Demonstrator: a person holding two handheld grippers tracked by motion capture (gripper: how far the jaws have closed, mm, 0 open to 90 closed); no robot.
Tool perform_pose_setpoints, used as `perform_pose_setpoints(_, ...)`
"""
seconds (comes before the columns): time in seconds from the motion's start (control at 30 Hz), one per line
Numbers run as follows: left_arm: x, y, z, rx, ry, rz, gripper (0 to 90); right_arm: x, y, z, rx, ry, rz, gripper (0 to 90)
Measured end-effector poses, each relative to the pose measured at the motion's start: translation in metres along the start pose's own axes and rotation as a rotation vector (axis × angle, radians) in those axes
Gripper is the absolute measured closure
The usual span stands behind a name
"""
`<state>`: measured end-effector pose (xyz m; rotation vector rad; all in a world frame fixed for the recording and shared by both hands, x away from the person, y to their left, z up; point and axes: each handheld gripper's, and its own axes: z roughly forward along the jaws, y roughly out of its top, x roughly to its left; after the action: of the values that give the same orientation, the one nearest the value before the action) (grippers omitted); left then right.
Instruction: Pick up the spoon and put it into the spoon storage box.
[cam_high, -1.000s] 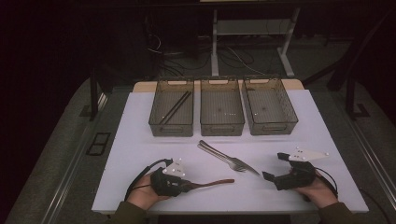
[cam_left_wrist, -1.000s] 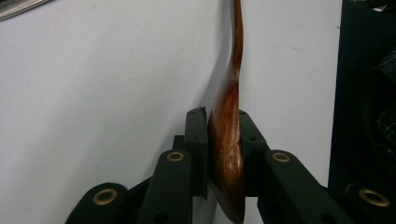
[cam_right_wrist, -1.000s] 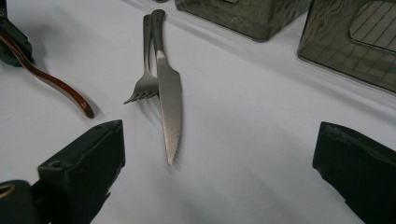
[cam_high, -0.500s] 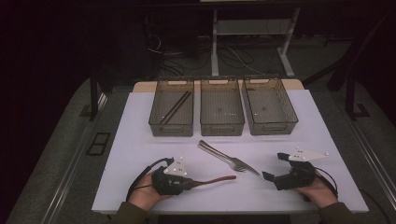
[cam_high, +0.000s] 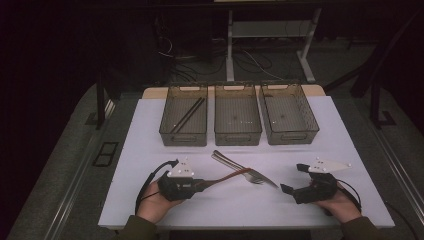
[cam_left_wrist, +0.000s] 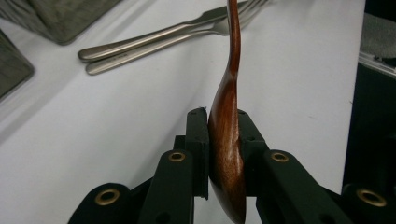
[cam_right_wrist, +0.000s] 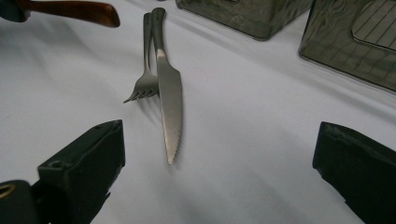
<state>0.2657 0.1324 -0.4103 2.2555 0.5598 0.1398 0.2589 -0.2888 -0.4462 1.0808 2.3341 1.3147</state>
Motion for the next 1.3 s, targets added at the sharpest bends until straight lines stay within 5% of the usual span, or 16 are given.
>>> perform_pose_setpoints(0.73, 0.027, 0.020, 0.001, -0.061, 0.012, -0.055, 78.4, 0.000, 0.000, 0.000, 0.000, 0.000, 0.007, 1.7)
perform_pose_setpoints(1.3, 0.051, 0.067, 0.009, -0.086, 0.033, -0.031, 78.4, -0.002, 0.000, -0.001, -0.005, -0.002, 0.017, 1.7)
